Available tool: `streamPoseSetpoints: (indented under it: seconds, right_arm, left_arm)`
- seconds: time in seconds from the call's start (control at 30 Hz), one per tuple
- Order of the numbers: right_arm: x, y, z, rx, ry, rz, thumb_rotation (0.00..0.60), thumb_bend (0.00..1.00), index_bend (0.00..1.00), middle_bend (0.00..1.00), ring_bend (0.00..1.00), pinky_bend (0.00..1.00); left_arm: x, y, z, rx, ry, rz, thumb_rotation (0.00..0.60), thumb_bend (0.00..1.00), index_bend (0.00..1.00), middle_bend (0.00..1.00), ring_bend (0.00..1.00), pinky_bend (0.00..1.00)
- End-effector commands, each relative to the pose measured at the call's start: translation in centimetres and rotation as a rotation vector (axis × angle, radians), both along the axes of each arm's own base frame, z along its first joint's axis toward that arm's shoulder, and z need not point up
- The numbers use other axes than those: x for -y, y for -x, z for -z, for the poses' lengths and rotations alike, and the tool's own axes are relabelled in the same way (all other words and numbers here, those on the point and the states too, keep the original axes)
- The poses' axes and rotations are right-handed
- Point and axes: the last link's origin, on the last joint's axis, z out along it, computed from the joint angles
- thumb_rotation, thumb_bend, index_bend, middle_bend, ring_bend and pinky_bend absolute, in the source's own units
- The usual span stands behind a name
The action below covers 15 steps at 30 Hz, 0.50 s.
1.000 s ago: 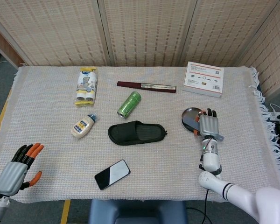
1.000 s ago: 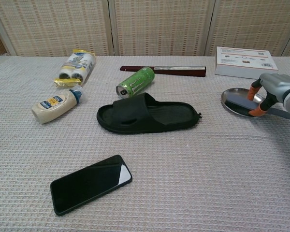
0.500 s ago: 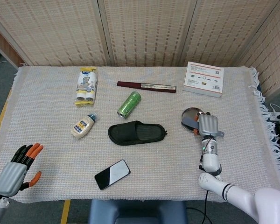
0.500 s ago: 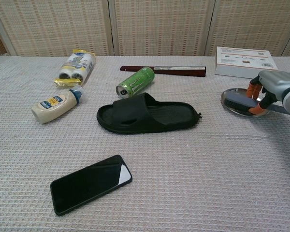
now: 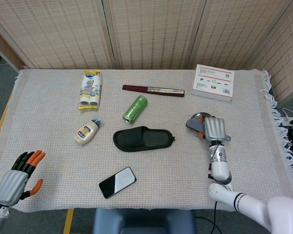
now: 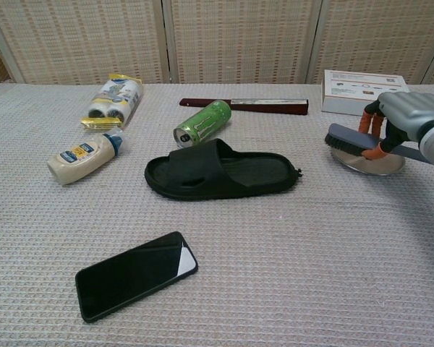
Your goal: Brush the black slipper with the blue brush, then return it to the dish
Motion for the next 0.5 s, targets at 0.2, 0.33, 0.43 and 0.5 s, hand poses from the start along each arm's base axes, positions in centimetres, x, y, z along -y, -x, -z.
streamPoseSetpoints:
  seconds: [0.2,0.33,0.43,0.5]
  right_arm:
    - [-0.5,-5.2,-1.6,-0.027,-0.113,-0.248,0.600,0.46,0.92,0.62,0.47,0.80]
    - [-1.2,-8.2,-1.4,-0.096,-0.179,-0.351,0.600,0.46,0.92,0.62,0.48,0.81]
    - [-1.6,-10.1,-0.6,-0.148,-0.210,-0.406,0.600,0.46,0.92,0.62,0.48,0.81]
    - [-1.9,-11.3,0.1,-0.180,-0.221,-0.432,0.600,0.46,0.92,0.62,0.48,0.81]
  left_arm:
    - [-0.1,0.0,0.1,0.001,0.008,-0.003,0.600,0.44,0.00,0.00,0.00,0.04]
    - [-0.1,-0.1,0.1,0.003,0.013,-0.004,0.600,0.44,0.00,0.00,0.00,0.04]
    - [-0.1,-0.1,0.1,0.007,0.017,-0.005,0.600,0.45,0.00,0.00,0.00,0.04]
    - [-0.1,-0.1,0.1,0.012,0.020,-0.005,0.600,0.45,0.00,0.00,0.00,0.04]
